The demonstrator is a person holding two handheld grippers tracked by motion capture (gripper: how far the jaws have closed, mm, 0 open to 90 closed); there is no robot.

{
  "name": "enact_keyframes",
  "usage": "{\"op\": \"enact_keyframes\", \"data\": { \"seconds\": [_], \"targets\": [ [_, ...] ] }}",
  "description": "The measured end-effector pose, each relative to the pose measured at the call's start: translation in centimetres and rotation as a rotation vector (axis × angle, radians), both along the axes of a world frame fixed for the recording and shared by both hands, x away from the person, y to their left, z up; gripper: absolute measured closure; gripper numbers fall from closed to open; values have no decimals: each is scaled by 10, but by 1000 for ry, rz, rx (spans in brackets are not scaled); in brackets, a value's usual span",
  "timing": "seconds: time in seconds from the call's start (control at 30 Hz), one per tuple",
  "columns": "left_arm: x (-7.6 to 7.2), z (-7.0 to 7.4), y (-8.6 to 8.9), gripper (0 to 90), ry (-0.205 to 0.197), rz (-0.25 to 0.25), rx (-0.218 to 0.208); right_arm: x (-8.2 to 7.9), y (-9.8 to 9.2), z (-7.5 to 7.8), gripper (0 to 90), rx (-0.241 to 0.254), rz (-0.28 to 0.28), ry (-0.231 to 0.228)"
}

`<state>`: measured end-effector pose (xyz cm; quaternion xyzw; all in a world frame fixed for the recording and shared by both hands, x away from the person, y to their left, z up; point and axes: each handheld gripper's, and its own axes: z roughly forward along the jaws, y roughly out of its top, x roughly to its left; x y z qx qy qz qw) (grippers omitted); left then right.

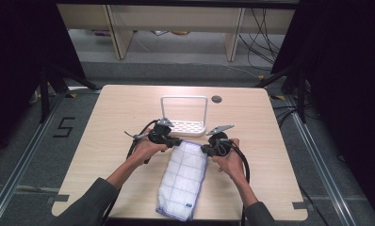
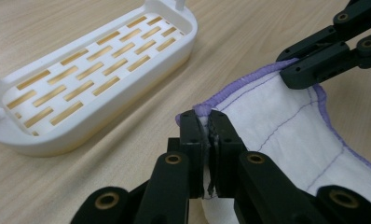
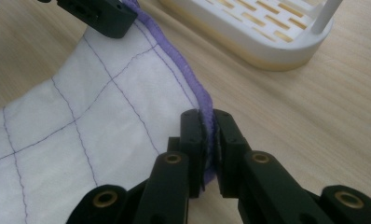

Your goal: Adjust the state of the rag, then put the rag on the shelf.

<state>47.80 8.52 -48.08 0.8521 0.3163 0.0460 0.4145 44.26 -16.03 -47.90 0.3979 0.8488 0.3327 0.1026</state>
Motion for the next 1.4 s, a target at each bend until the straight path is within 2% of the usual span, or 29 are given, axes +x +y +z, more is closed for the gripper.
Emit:
{"op": "enact_keyframes", "data": {
  "seconds": [0.03,0.13,0.27,0.33,0.43,0.47,0.5,0.63,0.67,0.7,0.73,0.77,0.8,0.83,0.87,0.9,0.93,1.0,1.03,1.1,1.13,1.17,1.27,1.3,1.33,1.37,1.4],
  "targets": [
    [-1,1,1,849,-4,-6,2,-1,1,2,841,6,-4,11],
    [-5,7,5,850,-11,-1,-25,0,1,4,841,7,5,-7],
    [-8,11,7,850,-19,-3,-33,0,2,7,840,15,9,-8],
    [-12,17,9,851,-32,-7,-46,-1,4,10,840,38,3,-23],
    [-14,21,11,850,-40,-10,-44,-2,4,15,840,36,5,-17],
    [-15,24,12,851,-41,-7,-53,-2,3,15,840,37,13,-43],
    [-15,26,13,850,-47,-4,-58,-3,4,19,840,42,7,-26],
    [-16,34,16,851,-46,-10,-72,-4,5,27,840,43,26,-53],
    [-16,35,16,850,-50,-12,-66,-5,6,29,841,55,18,-50],
    [-16,36,17,851,-56,-9,-62,-5,6,29,841,57,18,-71],
    [-16,37,17,851,-49,-13,-69,-6,6,32,840,59,20,-49],
    [-16,38,17,851,-58,-8,-63,-7,7,34,841,64,18,-49],
    [-17,40,18,851,-57,-12,-61,-6,6,35,841,56,28,-70],
    [-18,42,18,851,-58,-10,-65,-8,6,38,841,67,21,-63],
    [-19,44,18,851,-63,-16,-68,-9,7,39,841,78,21,-77],
    [-21,48,19,851,-67,-21,-83,-10,6,43,841,70,37,-87],
    [-23,51,20,851,-74,-21,-85,-12,6,47,841,82,32,-90],
    [-27,59,20,851,-92,-27,-94,-16,5,54,841,103,32,-125],
    [-29,64,21,851,-101,-27,-91,-18,3,59,842,88,46,-111],
    [-34,72,22,851,-112,-33,-101,-21,2,66,842,101,54,-135],
    [-38,81,23,850,-128,-45,-111,-25,0,74,842,116,50,-153],
    [-38,81,23,850,-128,-45,-111,-25,0,74,842,116,50,-153],
    [-45,98,26,851,-156,-63,-120,-34,0,94,845,139,52,-177],
    [-47,104,26,851,-165,-64,-131,-34,0,94,845,139,52,-177],
    [-52,116,28,852,-184,-69,-137,-37,-1,106,846,134,58,-211],
    [-52,116,28,852,-184,-69,-137,-37,-1,106,846,134,58,-211],
    [-53,127,31,851,-208,-64,-135,-39,0,117,847,132,65,-237]
  ]
}}
